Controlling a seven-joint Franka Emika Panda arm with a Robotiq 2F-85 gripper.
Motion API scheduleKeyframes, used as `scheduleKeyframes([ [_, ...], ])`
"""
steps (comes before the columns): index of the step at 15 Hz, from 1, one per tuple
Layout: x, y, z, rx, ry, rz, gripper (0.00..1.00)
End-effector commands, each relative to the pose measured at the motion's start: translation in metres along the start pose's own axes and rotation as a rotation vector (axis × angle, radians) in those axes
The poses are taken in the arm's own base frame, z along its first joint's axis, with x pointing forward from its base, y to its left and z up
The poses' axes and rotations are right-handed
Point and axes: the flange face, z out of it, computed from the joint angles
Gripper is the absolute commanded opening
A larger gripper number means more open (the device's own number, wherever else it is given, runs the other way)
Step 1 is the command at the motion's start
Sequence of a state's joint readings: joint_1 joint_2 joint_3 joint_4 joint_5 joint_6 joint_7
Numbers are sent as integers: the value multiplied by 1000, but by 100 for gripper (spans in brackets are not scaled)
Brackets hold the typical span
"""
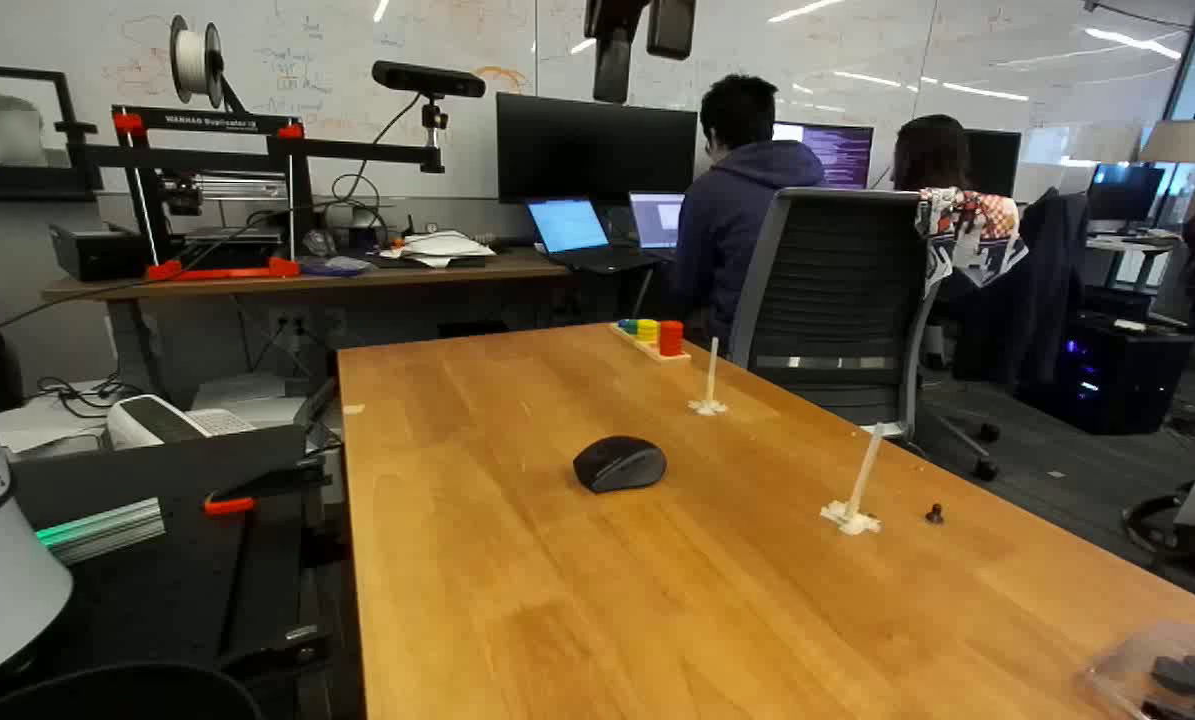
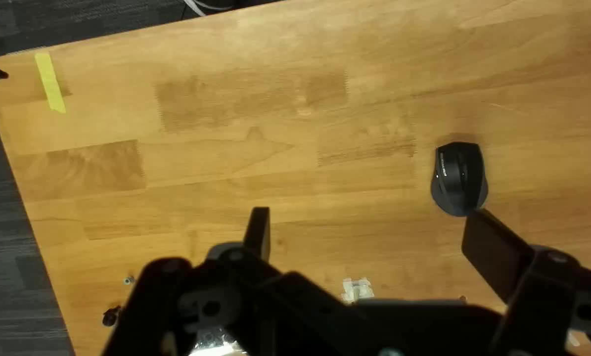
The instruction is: Left click the mouse
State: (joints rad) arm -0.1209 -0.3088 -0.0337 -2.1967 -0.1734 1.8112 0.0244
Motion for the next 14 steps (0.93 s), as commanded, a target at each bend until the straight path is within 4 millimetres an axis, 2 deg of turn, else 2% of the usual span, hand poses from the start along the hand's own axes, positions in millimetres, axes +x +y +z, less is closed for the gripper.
scheduleKeyframes([
  [1, 0, 0, -2, 0, 2, 0, 100],
  [8, 0, 1, -4, 0, 7, 1, 100],
  [10, 4, 0, -11, -2, 49, 8, 100],
  [14, 20, -18, -4, 7, 100, -2, 100],
])
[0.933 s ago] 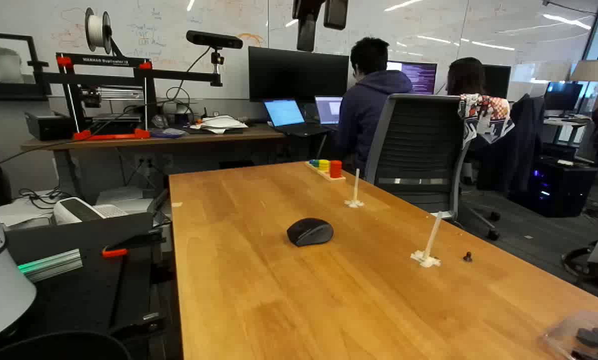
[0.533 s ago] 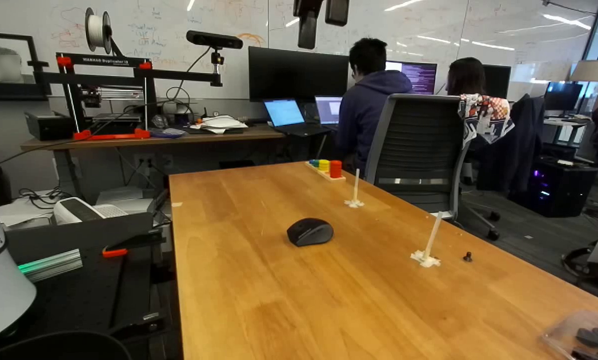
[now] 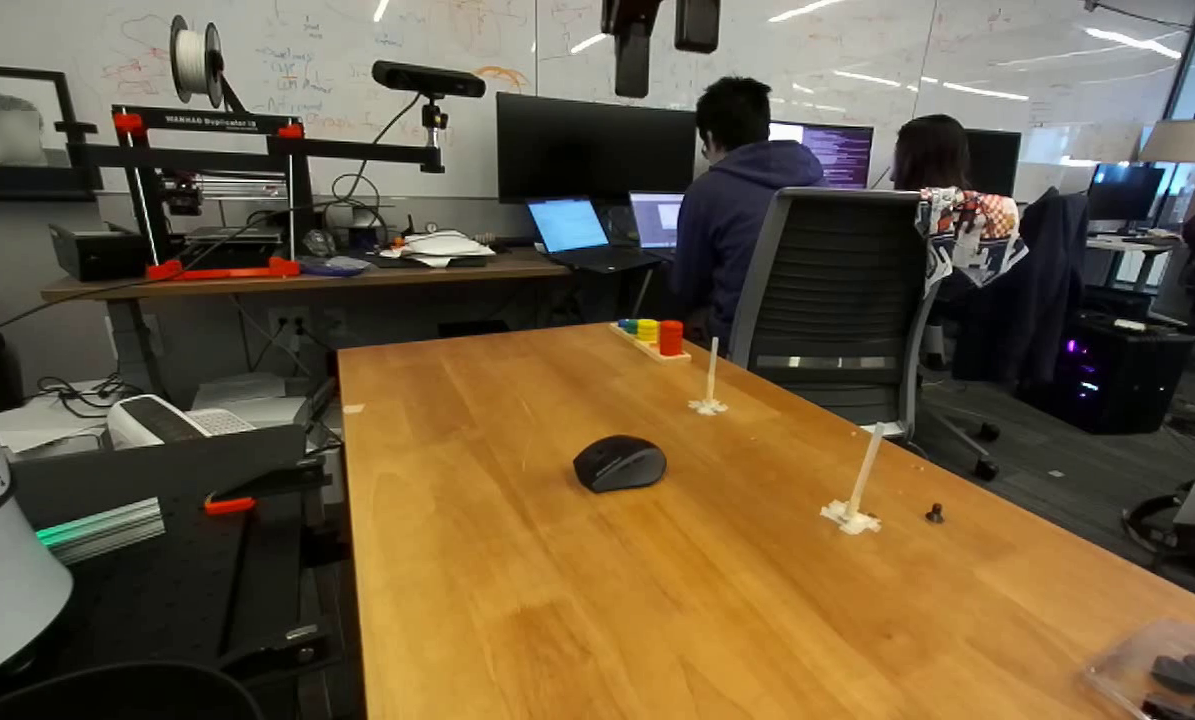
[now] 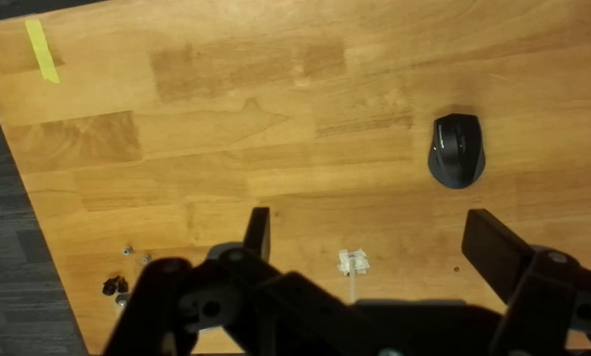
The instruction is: Left click the mouse
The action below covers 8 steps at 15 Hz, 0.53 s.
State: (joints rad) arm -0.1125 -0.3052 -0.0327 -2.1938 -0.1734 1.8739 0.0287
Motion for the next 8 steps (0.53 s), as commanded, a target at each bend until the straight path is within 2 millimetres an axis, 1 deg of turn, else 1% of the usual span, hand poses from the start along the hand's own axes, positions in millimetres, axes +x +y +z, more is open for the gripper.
scheduleKeyframes([
  [1, 15, -19, 7, -1, 39, -3, 100],
  [5, 28, -48, 34, -5, 4, -35, 100],
  [8, 31, -67, 58, -14, -29, -73, 100],
])
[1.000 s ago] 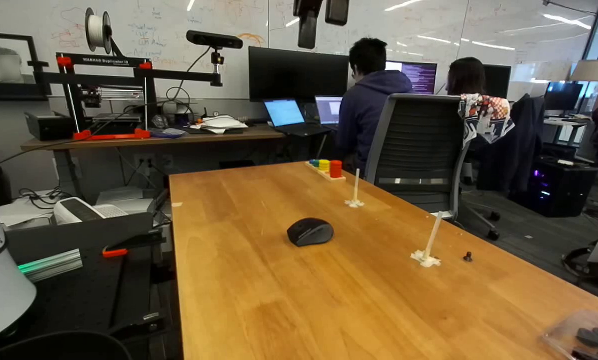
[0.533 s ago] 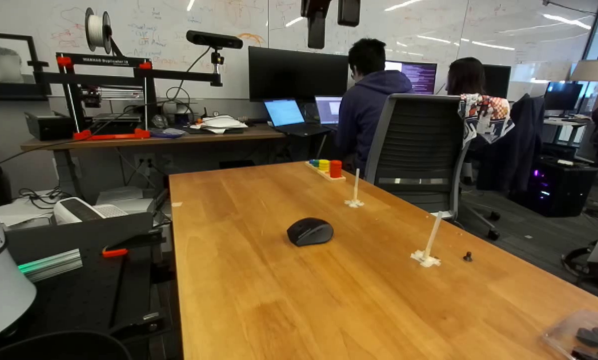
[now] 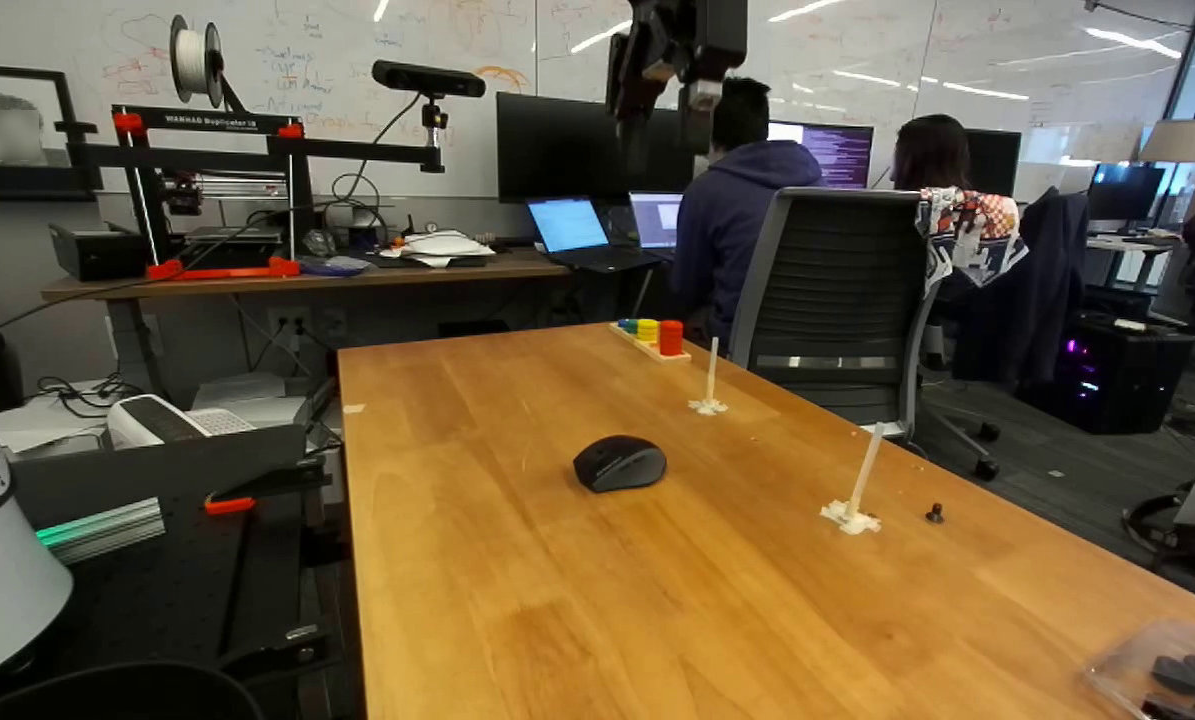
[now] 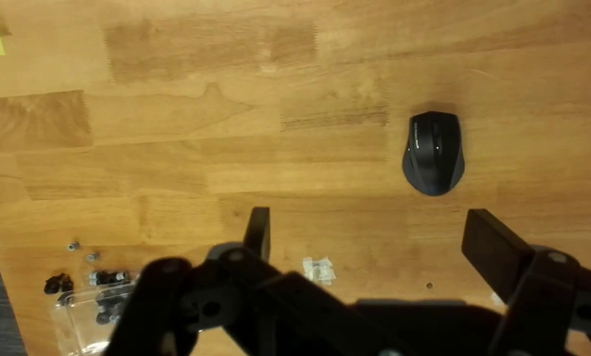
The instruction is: Left click the mouse
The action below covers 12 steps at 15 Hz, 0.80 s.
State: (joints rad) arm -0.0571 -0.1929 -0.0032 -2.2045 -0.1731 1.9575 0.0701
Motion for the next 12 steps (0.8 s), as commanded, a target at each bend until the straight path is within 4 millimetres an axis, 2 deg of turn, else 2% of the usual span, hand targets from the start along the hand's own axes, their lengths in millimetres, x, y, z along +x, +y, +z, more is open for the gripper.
scheduleKeyframes([
  [1, 9, -21, 21, -13, -12, -30, 75],
  [2, 9, -24, 28, -20, -17, -36, 75],
  [3, 10, -28, 34, -17, -28, -44, 68],
  [4, 10, -29, 42, -23, -39, -48, 58],
  [8, 4, -36, 71, -42, -97, -73, 29],
  [11, 1, -40, 79, -46, -116, -96, 5],
  [12, 1, -42, 78, -46, -118, -104, 3],
])
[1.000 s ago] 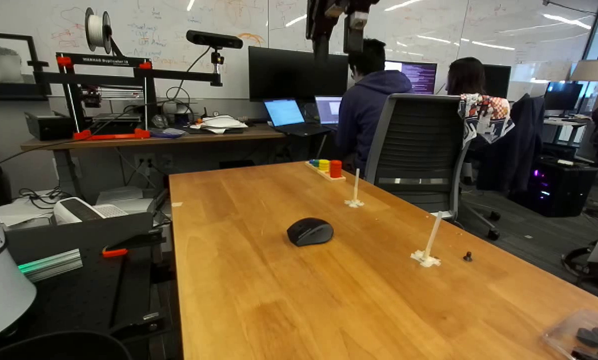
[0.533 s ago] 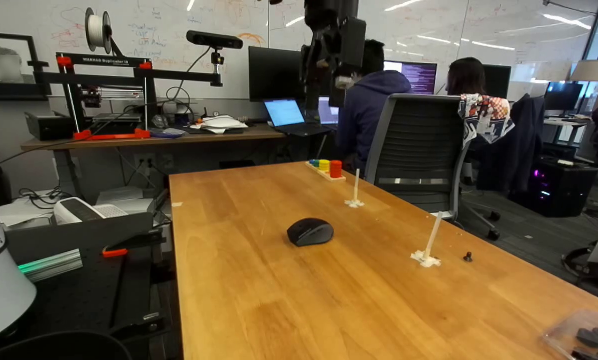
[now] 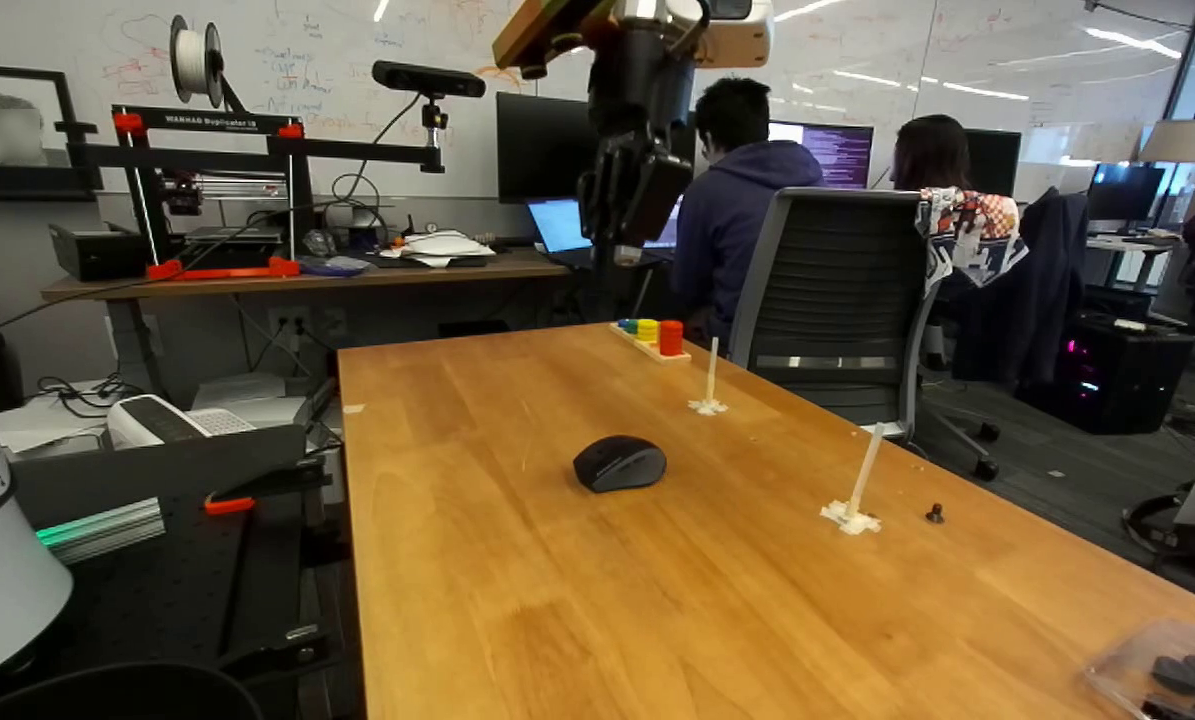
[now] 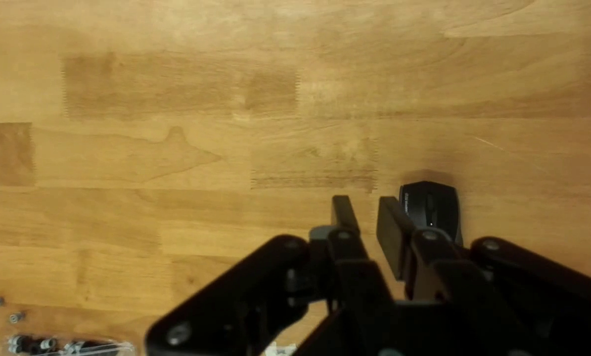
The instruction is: Left click the mouse
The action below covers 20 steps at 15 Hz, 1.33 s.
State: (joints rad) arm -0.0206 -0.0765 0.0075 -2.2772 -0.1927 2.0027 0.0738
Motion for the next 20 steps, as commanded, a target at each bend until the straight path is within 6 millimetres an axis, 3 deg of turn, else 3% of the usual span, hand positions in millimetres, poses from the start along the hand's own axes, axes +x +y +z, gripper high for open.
scheduleKeyframes([
  [1, 0, -8, -2, -33, 13, -27, 1],
  [9, 25, -21, 30, -78, 108, -74, 4],
  [20, 36, -69, 70, -93, 80, -161, 3],
])
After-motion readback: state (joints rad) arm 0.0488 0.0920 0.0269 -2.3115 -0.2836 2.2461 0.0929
